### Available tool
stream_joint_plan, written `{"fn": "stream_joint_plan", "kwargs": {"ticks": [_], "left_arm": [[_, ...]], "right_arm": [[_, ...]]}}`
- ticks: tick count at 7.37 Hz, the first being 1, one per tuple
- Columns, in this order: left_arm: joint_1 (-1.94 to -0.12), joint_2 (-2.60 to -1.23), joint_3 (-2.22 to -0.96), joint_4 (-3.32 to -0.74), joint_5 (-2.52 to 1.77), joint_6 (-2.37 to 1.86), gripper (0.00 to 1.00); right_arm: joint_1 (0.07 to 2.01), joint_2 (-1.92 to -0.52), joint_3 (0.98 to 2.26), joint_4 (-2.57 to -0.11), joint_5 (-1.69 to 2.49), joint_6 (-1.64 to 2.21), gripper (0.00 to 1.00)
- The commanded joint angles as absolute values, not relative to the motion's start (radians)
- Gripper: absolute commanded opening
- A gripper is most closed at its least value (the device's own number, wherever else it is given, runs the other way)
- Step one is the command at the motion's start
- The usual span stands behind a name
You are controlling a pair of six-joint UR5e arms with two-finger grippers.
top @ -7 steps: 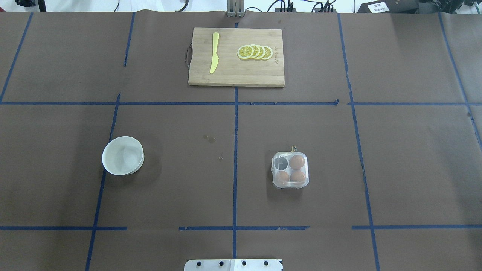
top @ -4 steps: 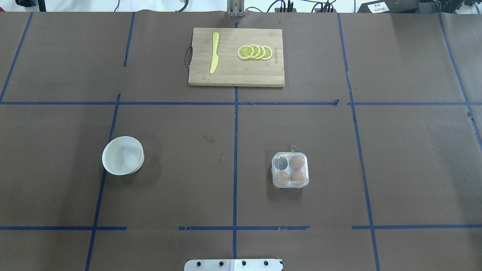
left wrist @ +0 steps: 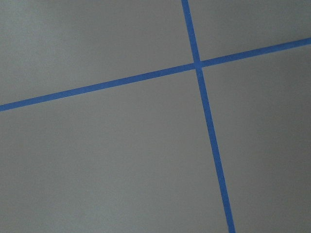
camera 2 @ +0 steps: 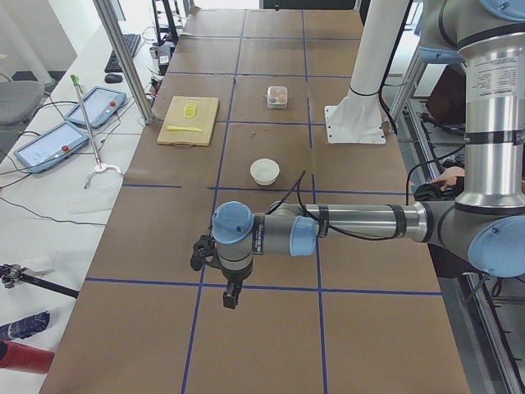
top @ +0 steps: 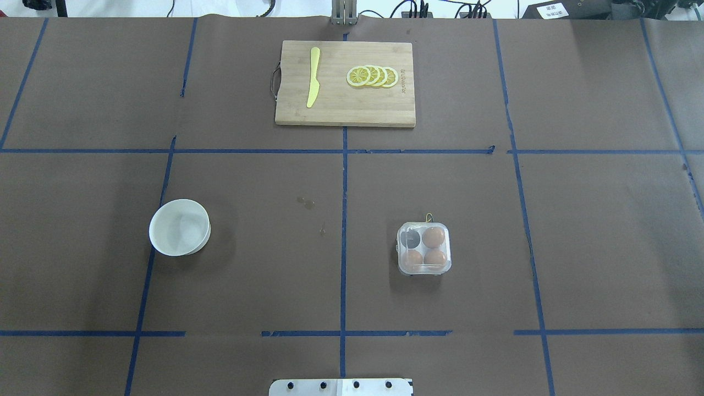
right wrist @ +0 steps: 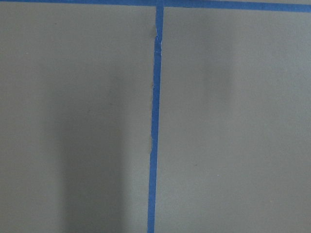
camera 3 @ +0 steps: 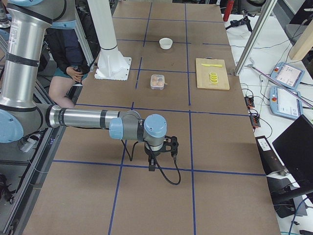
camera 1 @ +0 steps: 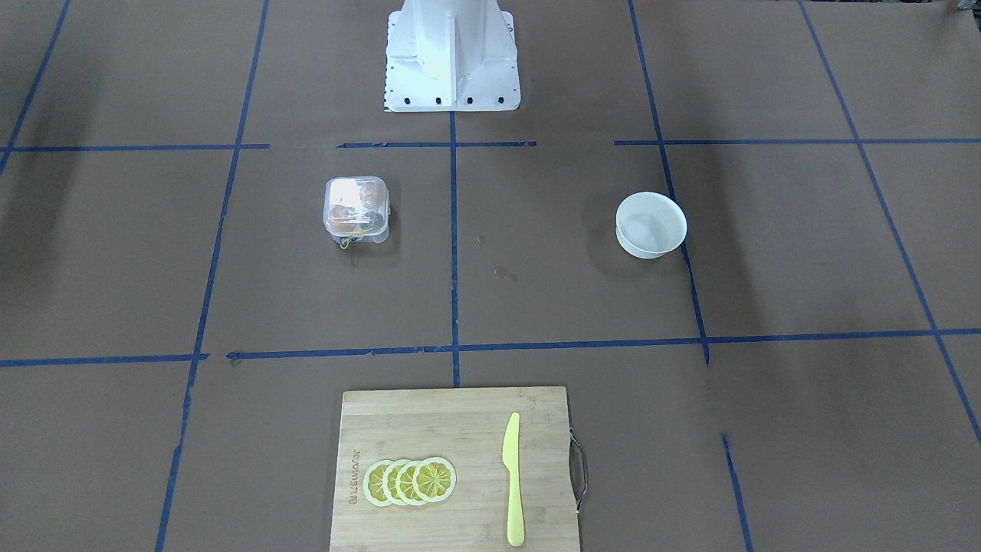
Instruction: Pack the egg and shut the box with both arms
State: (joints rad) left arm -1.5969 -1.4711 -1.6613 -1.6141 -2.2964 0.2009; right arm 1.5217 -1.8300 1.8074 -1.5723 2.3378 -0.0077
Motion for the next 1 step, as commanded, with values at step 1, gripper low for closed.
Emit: {"fn": "stream_joint_plan", "kwargs": {"ticks": [1], "left_arm": [[-1.597, -1.471, -1.663, -1.615, -2.296, 0.201, 1.0]], "right_arm": [[1.522, -1.83, 1.807, -1.572, 2.338, -0.006, 1.0]]}}
